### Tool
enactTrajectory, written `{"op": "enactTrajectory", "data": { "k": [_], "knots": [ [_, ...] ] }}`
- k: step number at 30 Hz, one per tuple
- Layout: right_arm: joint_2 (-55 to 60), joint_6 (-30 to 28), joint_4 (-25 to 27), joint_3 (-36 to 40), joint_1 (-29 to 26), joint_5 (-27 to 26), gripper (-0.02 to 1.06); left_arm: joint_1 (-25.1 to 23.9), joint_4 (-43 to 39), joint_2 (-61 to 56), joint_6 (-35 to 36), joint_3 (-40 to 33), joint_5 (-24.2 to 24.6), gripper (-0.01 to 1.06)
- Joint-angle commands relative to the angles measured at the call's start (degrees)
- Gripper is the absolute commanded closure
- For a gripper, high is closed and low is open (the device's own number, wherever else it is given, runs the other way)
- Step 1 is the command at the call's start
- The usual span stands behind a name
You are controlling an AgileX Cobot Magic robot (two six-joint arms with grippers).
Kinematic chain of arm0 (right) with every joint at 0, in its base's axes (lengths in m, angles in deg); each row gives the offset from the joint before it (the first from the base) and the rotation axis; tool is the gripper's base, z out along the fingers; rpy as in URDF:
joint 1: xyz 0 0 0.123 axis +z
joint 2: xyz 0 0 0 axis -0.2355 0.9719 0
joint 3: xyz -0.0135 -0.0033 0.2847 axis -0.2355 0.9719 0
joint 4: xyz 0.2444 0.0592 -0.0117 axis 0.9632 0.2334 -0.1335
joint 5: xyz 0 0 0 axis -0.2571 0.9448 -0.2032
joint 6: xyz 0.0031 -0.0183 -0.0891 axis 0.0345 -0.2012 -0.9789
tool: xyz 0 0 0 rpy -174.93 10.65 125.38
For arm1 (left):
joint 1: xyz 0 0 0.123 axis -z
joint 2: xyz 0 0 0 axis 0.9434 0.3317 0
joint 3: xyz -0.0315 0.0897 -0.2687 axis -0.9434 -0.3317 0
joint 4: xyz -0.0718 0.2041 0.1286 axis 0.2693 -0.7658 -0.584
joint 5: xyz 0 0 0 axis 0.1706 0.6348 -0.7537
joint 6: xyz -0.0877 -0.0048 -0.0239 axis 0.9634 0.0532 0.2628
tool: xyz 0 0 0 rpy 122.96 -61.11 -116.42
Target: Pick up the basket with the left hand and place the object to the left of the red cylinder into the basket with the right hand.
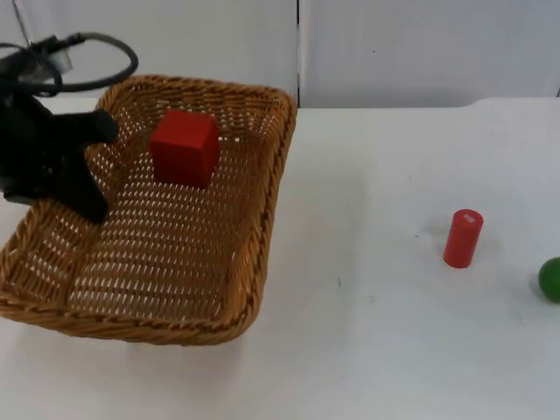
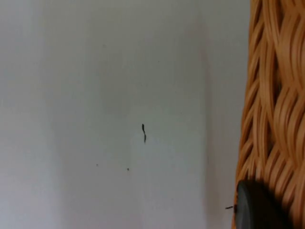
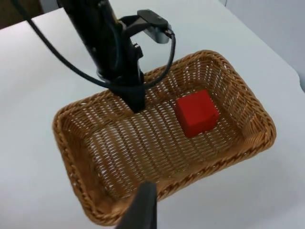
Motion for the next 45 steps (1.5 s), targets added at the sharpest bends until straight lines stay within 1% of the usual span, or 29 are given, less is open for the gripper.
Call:
{"op": "enactTrajectory", "data": {
  "k": [1,10,17,19,22,24,27,32,39,45],
  "knots": [
    [-0.6,-0.7,0.0,0.1,-0.3,0.4,0.2,0.2,2.6,1.7,-0.9,1.7,-0.3,1.05],
    [-0.6,-0.7,0.0,0.1,-0.3,1.5,0.2,0.2,3.8,10.8,-1.8,9.8,2.1,1.05],
    [-0.6,-0.7,0.0,0.1,-0.3,1.6,0.2,0.2,3.8,15.2,-2.0,13.9,2.1,1.05],
    [-0.6,-0.7,0.1,0.1,-0.3,2.0,0.2,0.2,3.8,17.2,-2.0,14.9,0.8,1.05],
    [-0.6,-0.7,0.3,0.1,-0.3,3.2,0.2,0.2,3.3,18.6,-2.0,15.7,0.2,1.05],
    [-0.6,-0.7,0.3,0.1,-0.3,3.3,0.2,0.2,2.7,19.0,-2.0,15.8,0.2,1.05],
    [-0.6,-0.7,0.3,0.1,-0.3,3.3,0.2,-0.3,2.1,20.8,-1.6,15.8,-1.0,1.05],
    [-0.6,-0.7,0.3,0.1,-0.3,3.7,0.2,-1.2,3.4,22.0,-1.6,15.8,-0.8,1.05],
    [-0.6,-0.7,0.3,0.1,-0.3,3.8,0.2,-1.2,3.9,22.0,-1.9,15.8,-0.9,1.05],
    [-0.6,-0.7,0.3,0.1,-0.3,4.8,0.2,-1.2,4.3,22.0,-1.9,15.8,0.3,1.05]
  ]
}}
